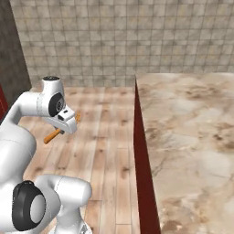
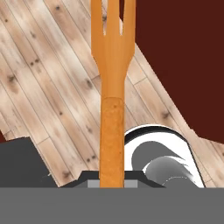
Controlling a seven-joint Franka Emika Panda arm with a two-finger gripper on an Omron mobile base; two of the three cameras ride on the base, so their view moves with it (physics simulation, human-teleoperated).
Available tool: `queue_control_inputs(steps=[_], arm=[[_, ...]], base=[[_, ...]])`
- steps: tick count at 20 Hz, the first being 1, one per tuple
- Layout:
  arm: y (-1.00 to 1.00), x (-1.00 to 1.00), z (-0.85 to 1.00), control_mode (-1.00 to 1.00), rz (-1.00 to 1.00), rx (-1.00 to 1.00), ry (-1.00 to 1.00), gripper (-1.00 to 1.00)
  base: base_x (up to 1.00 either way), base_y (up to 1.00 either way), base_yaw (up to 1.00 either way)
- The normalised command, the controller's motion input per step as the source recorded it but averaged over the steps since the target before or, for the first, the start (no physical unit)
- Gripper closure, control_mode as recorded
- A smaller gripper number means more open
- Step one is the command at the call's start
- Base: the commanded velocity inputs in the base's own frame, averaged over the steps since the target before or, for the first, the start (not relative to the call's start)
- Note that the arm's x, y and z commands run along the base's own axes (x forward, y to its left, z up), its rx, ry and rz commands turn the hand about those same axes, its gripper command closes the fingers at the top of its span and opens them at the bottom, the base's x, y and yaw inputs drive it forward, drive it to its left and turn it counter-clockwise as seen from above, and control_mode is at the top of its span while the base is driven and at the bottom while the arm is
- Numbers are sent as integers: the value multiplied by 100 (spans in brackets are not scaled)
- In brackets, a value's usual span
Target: Take the fork and place it on the left side of the plate. Then take the spoon and place it on the right side of the plate. Make sure they're directly next to the plate.
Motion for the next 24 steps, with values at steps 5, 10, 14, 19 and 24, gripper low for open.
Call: queue_control_inputs(steps=[5, 10, 14, 19, 24], arm=[[0, 0, 0, 100, 0, 0, 0, 100], [0, 0, 0, 100, 0, 0, 0, 100], [0, 0, 0, 100, 0, 0, 0, 100], [0, 0, 0, 100, 0, 0, 0, 100], [0, 0, 0, 100, 0, 0, 0, 100]], base=[[100, 57, -3], [100, 67, -1], [100, 47, -3], [100, 27, -7], [100, 20, -10]])
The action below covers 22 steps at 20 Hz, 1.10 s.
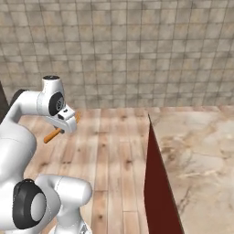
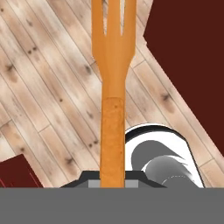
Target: Take the fork and place it on the left side of the plate. Then take the spoon and place it on the right side of the plate. Make sure they're directly next to the plate.
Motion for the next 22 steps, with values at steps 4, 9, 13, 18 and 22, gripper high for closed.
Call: queue_control_inputs(steps=[4, 9, 13, 18, 22], arm=[[0, 0, 0, 100, 0, 0, 0, 100], [0, 0, 0, 100, 0, 0, 0, 100], [0, 0, 0, 100, 0, 0, 0, 100], [0, 0, 0, 100, 0, 0, 0, 100], [0, 0, 0, 100, 0, 0, 0, 100]], base=[[100, 2, -16], [100, 8, -21], [100, 10, -26], [100, 21, -40], [100, 34, -49]])
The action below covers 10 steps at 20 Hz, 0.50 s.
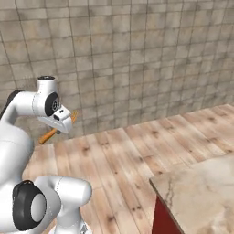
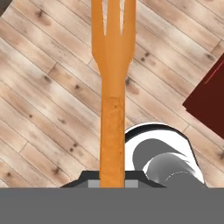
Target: Take the fork and place it on the left side of the plate. Then take the spoon and place it on the right side of the plate. Make sure they're directly next to the plate.
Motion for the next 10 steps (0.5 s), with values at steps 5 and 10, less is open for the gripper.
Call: queue_control_inputs(steps=[5, 10], arm=[[0, 0, 0, 100, 0, 0, 0, 100], [0, 0, 0, 100, 0, 0, 0, 100]], base=[[100, 41, -55], [100, 42, -57]])
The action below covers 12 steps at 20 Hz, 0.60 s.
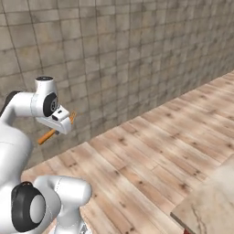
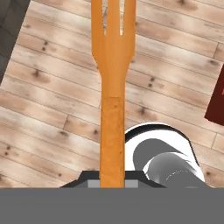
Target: Take the fork and place it on the left side of the plate. Then take the spoon and place it on the right side of the plate. Make sure they're directly next to the plate.
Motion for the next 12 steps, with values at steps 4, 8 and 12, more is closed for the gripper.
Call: queue_control_inputs(steps=[4, 8, 12], arm=[[0, 0, 0, 100, 0, 0, 0, 100], [0, 0, 0, 100, 0, 0, 0, 100], [0, 0, 0, 100, 0, 0, 0, 100]], base=[[100, 42, -58], [100, 45, -63], [96, 47, -66]])
